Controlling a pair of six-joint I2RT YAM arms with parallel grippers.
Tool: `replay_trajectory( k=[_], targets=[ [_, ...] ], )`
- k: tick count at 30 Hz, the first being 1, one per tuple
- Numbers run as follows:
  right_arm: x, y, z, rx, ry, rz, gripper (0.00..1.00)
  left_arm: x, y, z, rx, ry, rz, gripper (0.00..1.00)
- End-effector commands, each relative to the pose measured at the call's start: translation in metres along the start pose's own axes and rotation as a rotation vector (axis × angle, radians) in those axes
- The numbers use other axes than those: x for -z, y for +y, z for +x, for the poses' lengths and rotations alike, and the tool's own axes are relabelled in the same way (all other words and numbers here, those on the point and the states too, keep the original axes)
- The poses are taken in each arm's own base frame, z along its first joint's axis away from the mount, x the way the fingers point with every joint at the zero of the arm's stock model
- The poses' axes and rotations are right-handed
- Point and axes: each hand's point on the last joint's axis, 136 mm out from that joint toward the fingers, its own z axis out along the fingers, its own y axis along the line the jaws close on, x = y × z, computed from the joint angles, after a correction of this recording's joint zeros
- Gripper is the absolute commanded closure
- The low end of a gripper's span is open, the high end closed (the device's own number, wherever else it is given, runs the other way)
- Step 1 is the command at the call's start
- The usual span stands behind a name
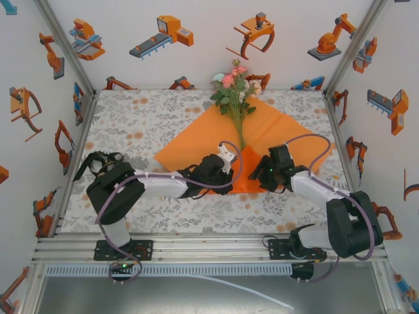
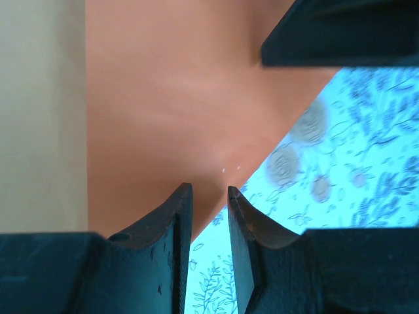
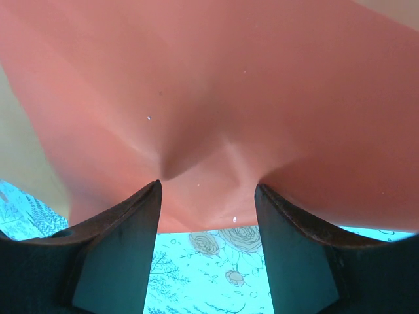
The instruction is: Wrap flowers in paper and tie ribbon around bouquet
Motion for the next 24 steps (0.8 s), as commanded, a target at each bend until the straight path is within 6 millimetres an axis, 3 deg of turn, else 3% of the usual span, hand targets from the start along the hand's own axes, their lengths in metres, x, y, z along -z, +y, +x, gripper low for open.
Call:
replay_trajectory(
  k=[1,6,11,15,24],
  targets=[
    [0.003,0.0,-0.011,0.019,-0.042,0.033,0.44,0.002,0.004,0.0,0.034,0.017,-0.021,0.65],
    [0.006,-0.011,-0.015,0.019,-0.048,0.068,0.44,0.002,0.034,0.006,0.094,0.03,-0.108,0.58],
    [0.015,-0.037,-0.026,-0.018,-0.069,0.124,0.44,-0.002,0.053,0.022,0.153,0.08,-0.145,0.58],
    [0.025,-0.057,-0.035,-0.043,-0.095,0.146,0.43,-0.005,0.061,0.035,0.187,0.105,-0.158,0.6],
    [0.038,-0.108,-0.046,-0.183,-0.135,0.227,0.42,-0.002,0.066,0.035,0.203,0.094,-0.171,0.6]
  ],
)
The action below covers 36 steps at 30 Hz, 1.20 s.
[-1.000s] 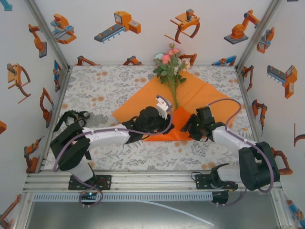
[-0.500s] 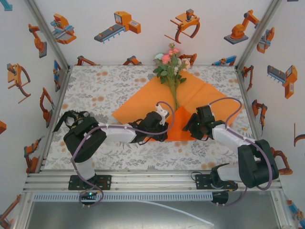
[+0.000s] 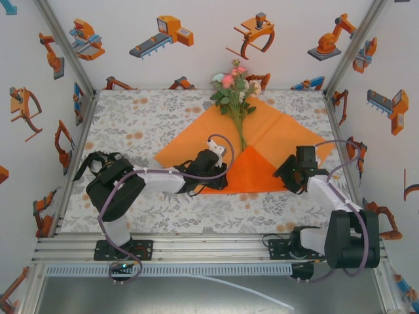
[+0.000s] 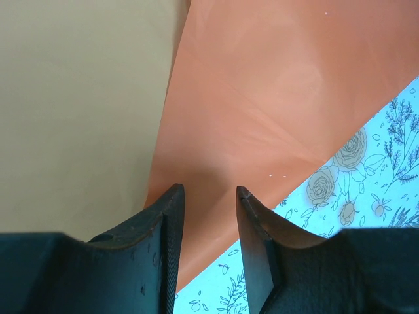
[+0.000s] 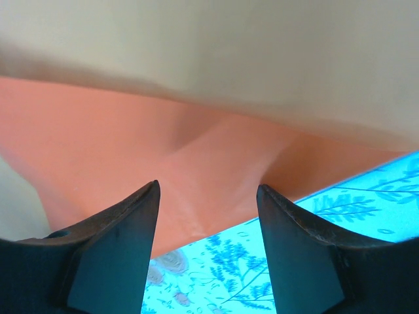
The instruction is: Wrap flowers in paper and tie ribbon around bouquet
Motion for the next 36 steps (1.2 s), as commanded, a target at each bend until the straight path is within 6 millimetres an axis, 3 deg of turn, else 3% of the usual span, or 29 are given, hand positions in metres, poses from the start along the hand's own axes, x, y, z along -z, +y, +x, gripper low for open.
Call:
replay_trajectory(
  k=[1,5,7,10,14,17,20,24,28,31,33,36],
  targets=[
    [-0.001,-0.031,0.005,-0.034,0.016,0.084,0.42,-0.004,0.031,0.035,0.023,0.094,-0.094,0.6],
    [0.006,-0.06,-0.004,-0.116,-0.029,0.167,0.41,-0.002,0.031,0.034,0.023,0.088,-0.093,0.6],
    [0.009,-0.065,-0.01,-0.129,-0.057,0.164,0.41,-0.002,0.03,0.034,0.022,0.085,-0.085,0.6],
    [0.015,-0.034,-0.018,-0.038,-0.052,0.014,0.41,0.001,0.022,0.028,0.007,0.072,-0.051,0.56],
    [0.053,0.014,-0.025,0.035,-0.062,-0.16,0.41,0.017,0.005,-0.003,-0.014,0.008,-0.011,0.45],
    [0.077,0.042,-0.013,0.104,-0.076,-0.206,0.41,0.032,-0.007,-0.03,-0.041,-0.046,-0.003,0.4],
    [0.087,0.061,0.007,0.153,-0.06,-0.204,0.42,0.047,-0.011,-0.05,-0.058,-0.083,-0.027,0.38],
    [0.071,0.091,0.033,0.159,-0.013,-0.294,0.42,0.063,-0.032,-0.06,-0.08,-0.104,0.016,0.38],
    [0.039,0.08,0.031,0.173,-0.01,-0.195,0.42,0.061,-0.078,-0.045,-0.124,-0.086,0.106,0.39],
    [0.017,0.074,0.028,0.219,0.001,-0.12,0.42,0.047,-0.104,-0.028,-0.187,-0.053,0.122,0.39],
    [0.005,0.069,0.026,0.236,0.007,-0.081,0.42,0.03,-0.103,-0.02,-0.194,-0.036,0.097,0.39],
    [-0.009,0.054,0.02,0.242,0.005,-0.02,0.41,0.006,-0.081,-0.01,-0.18,-0.036,0.016,0.4]
  ],
)
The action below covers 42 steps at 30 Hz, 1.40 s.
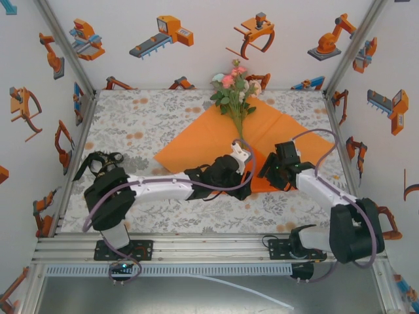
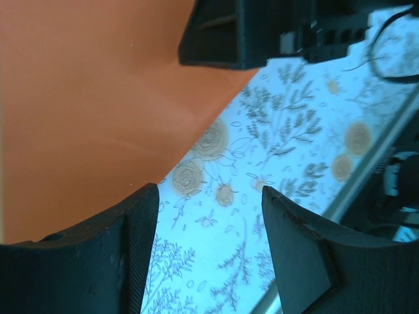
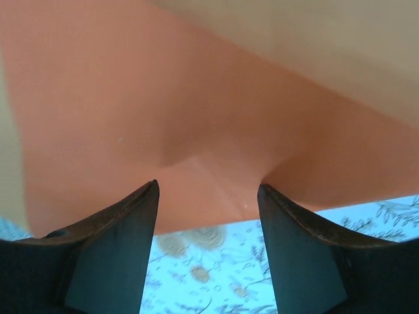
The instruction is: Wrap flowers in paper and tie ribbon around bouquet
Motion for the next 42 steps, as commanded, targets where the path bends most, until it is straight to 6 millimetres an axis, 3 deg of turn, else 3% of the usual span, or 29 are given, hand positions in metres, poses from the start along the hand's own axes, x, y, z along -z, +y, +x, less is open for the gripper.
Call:
replay_trajectory(
  k=[1,8,14,18,20,25,28,30,33,36,39,42],
  targets=[
    [-0.006,-0.016,-0.02,0.014,-0.07,0.063,0.41,-0.019,0.039,0.012,0.004,0.016,-0.139,0.4],
    [-0.005,-0.06,-0.025,-0.066,-0.079,0.118,0.41,-0.015,0.097,0.043,0.134,0.073,-0.253,0.4],
    [0.003,-0.086,-0.03,-0.125,-0.108,0.153,0.41,0.004,0.118,0.056,0.18,0.075,-0.289,0.4],
    [0.011,-0.103,-0.035,-0.168,-0.12,0.198,0.41,0.009,0.122,0.059,0.197,0.068,-0.297,0.4],
    [0.018,-0.099,-0.04,-0.171,-0.132,0.179,0.41,0.01,0.117,0.054,0.203,0.053,-0.274,0.4],
    [0.051,-0.047,-0.058,-0.122,-0.179,-0.056,0.41,0.018,0.098,0.024,0.181,-0.007,-0.197,0.38],
    [0.058,-0.021,-0.047,-0.137,-0.151,-0.194,0.42,0.027,0.089,0.005,0.16,-0.049,-0.176,0.37],
    [0.058,-0.017,-0.033,-0.139,-0.114,-0.203,0.42,0.034,0.083,-0.002,0.148,-0.06,-0.168,0.37],
    [0.051,-0.028,-0.011,-0.16,-0.072,-0.171,0.42,0.038,0.071,0.003,0.128,-0.039,-0.15,0.36],
    [0.045,-0.052,-0.005,-0.145,-0.094,-0.068,0.42,0.036,0.065,0.02,0.117,-0.012,-0.16,0.36],
    [0.039,-0.078,-0.01,-0.116,-0.141,0.069,0.41,0.029,0.077,0.041,0.145,0.011,-0.205,0.36],
    [0.031,-0.091,-0.016,-0.099,-0.142,0.13,0.4,0.025,0.092,0.056,0.162,0.043,-0.253,0.36]
  ],
)
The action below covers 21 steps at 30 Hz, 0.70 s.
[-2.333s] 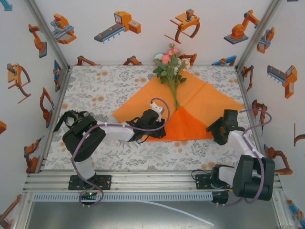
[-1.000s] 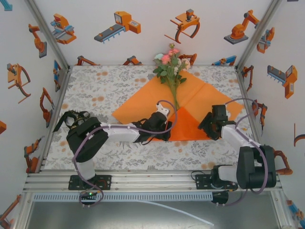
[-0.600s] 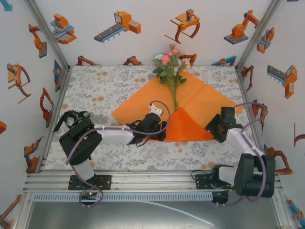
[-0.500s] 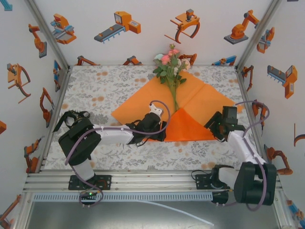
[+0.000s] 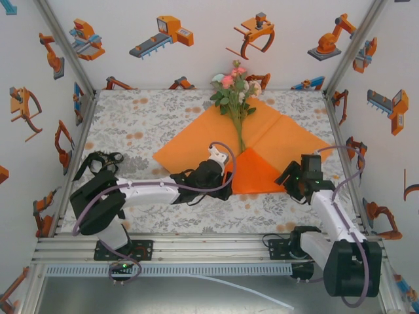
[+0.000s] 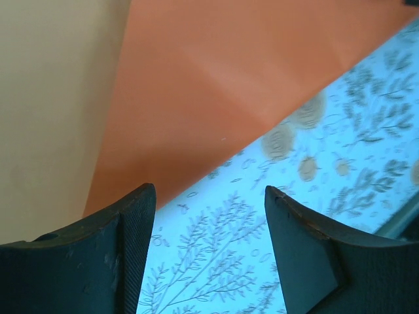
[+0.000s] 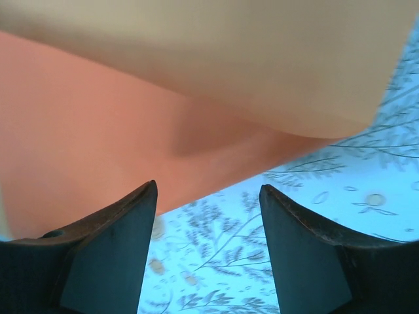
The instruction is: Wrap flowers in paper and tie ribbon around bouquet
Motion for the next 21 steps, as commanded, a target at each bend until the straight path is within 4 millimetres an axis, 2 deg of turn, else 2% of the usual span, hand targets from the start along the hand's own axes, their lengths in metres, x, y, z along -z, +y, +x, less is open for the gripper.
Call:
replay_trajectory(
  k=[1,5,9,13,16,19,21],
  targets=[
    [-0.007,-0.021,-0.012,0.043,-0.044,0.115,0.4,-0.006,0.026,0.017,0.029,0.034,-0.091,0.36],
    [-0.015,-0.031,-0.016,0.046,-0.045,0.159,0.39,-0.004,0.031,0.014,0.039,0.025,-0.103,0.36],
    [-0.013,-0.023,-0.02,0.041,-0.021,0.143,0.4,0.004,0.034,0.005,0.064,-0.003,-0.109,0.36],
    [0.011,0.0,-0.031,0.042,-0.037,0.064,0.39,0.019,0.033,-0.014,0.102,-0.053,-0.086,0.35],
    [0.039,0.027,-0.039,0.054,-0.09,-0.06,0.39,0.038,0.04,-0.036,0.149,-0.113,-0.095,0.35],
    [0.062,0.056,-0.033,0.096,-0.136,-0.155,0.39,0.062,0.075,-0.055,0.236,-0.151,-0.194,0.35],
    [0.067,0.084,-0.015,0.145,-0.111,-0.234,0.4,0.081,0.113,-0.061,0.315,-0.164,-0.305,0.35]
  ],
)
